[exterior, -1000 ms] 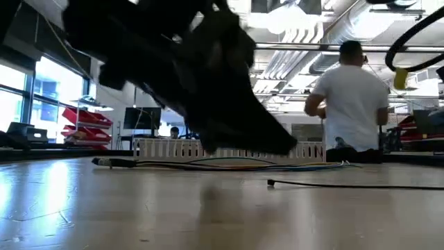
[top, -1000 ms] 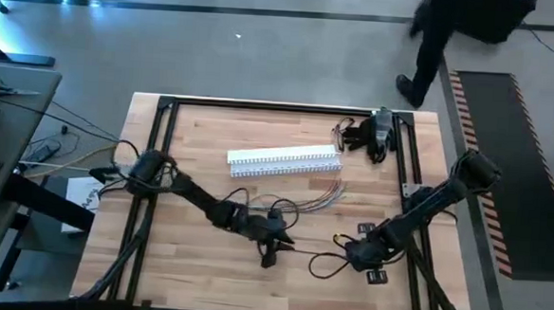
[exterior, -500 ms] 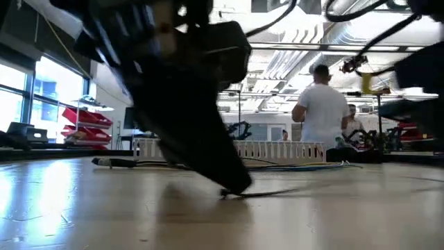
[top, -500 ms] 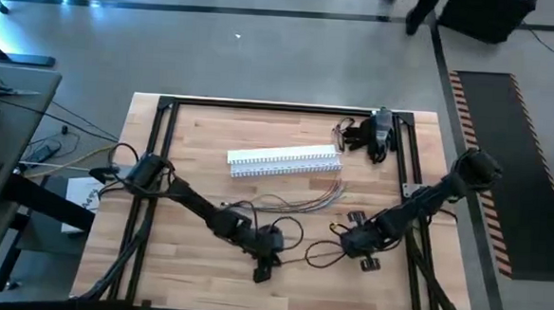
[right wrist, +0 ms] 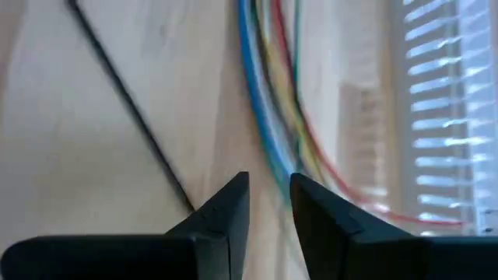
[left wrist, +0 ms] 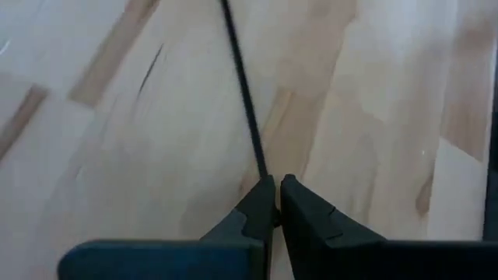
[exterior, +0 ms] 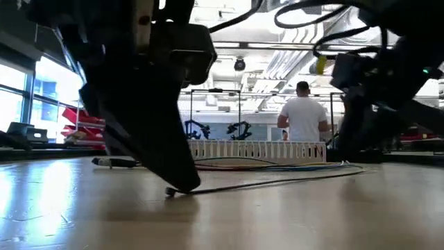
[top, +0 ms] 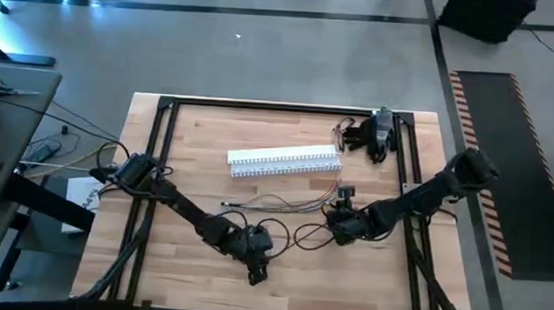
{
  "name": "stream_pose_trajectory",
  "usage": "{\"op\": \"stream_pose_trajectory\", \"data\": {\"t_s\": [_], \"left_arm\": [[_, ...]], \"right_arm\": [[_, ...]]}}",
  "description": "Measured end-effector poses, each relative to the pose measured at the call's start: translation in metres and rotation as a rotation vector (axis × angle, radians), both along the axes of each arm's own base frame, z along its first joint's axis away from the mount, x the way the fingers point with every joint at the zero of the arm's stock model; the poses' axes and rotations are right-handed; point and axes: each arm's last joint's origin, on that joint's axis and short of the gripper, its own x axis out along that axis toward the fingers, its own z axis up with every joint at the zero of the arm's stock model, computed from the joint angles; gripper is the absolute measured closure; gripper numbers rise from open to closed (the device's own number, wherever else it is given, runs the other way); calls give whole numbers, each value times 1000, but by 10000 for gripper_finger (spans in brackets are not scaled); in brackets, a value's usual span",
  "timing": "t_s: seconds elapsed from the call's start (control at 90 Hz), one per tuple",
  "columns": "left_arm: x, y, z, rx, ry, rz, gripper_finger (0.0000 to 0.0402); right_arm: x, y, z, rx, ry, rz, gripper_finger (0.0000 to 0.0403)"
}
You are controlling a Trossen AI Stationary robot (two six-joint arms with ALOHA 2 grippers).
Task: Ziptie cables
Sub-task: Wrap the cable wires with black ziptie
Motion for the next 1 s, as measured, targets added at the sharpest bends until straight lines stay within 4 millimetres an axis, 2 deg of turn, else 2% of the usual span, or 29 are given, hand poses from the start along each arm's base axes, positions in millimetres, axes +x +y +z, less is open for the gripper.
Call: {"op": "stream_pose_trajectory", "data": {"t_s": [0.144,0.289,0.422,0.567,0.733,0.911,1.0], "left_arm": [[-2,-2,6,26,-40,49,393],[-1,1,25,31,-113,78,393],[-3,4,45,44,-167,72,390],[-14,14,62,123,-121,50,360],[-36,39,68,285,57,120,304],[-59,64,52,374,231,153,245],[-67,72,45,399,265,124,223]], "right_arm": [[11,5,12,23,-47,12,321],[19,3,21,57,-73,-3,320],[27,-8,22,176,-50,-9,320],[41,-28,24,328,-68,31,307],[56,-50,24,434,-118,135,238],[69,-68,-1,469,-80,159,134],[70,-77,-16,458,-27,116,100]]}}
